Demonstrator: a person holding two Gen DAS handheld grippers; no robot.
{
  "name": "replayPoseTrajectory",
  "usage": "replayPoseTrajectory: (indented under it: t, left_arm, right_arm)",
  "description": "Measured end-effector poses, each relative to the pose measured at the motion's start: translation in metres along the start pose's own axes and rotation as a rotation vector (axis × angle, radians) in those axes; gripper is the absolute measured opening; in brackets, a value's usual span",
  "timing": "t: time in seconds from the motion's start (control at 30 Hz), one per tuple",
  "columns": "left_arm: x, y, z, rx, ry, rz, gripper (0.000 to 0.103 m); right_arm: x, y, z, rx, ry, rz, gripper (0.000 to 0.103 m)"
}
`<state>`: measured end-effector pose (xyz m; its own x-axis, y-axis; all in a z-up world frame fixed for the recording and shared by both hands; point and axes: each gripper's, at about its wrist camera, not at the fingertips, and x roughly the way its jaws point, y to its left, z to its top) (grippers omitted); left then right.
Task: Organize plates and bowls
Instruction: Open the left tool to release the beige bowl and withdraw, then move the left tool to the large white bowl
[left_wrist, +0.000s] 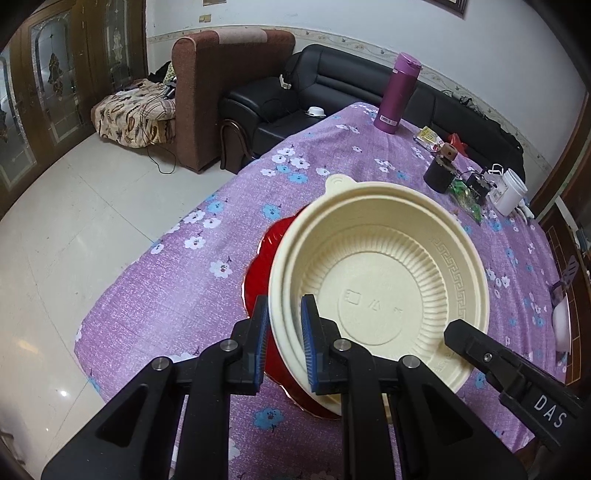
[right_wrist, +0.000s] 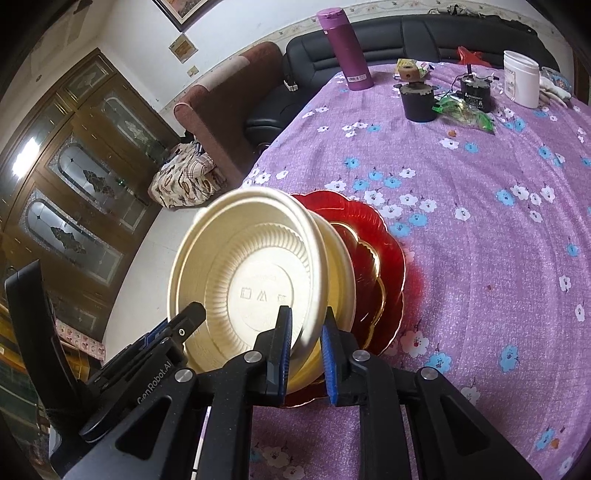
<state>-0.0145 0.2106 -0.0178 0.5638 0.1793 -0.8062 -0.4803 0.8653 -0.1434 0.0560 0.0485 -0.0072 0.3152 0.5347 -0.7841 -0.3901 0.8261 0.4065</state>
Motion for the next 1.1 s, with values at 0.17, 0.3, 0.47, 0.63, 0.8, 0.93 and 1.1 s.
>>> replayPoseTrajectory:
  t: [0.17,0.3,0.47,0.63,0.8,0.93,1.1]
  left_arm:
    - [-0.001,0.004,0.002,-0.028,-0.004,-0.005,0.019]
    - [-0.005,0.009,0.003,-0.065,-0.028,-0.010,0.050]
    - [-0.013,0.013,0.004,-0.114,-0.082,-0.016,0.076]
    - [-0.018,0.012,0.007,-0.123,-0.096,-0.014,0.078]
    - [-0.026,0.005,0.008,-0.115,-0.120,-0.010,0.078]
    - [-0.038,-0.011,0.010,-0.094,-0.156,-0.022,0.078]
    - [-0.054,-0.057,0.011,-0.009,-0.196,-0.096,0.082]
  right_arm:
    - [-0.003,-0.001,0.002,0.008,-0.009,0.007,0.024]
    - [-0.005,-0.003,0.002,0.020,-0.019,0.025,0.051]
    - [-0.013,-0.007,0.003,0.046,-0.045,0.054,0.070]
    - [-0.030,-0.018,0.007,0.095,-0.103,0.082,0.080]
    - [-0.047,-0.038,0.008,0.144,-0.144,0.099,0.082]
    - [-0.063,-0.060,0.005,0.181,-0.169,0.106,0.082]
    - [-0.093,-0.102,-0.005,0.242,-0.213,0.074,0.082]
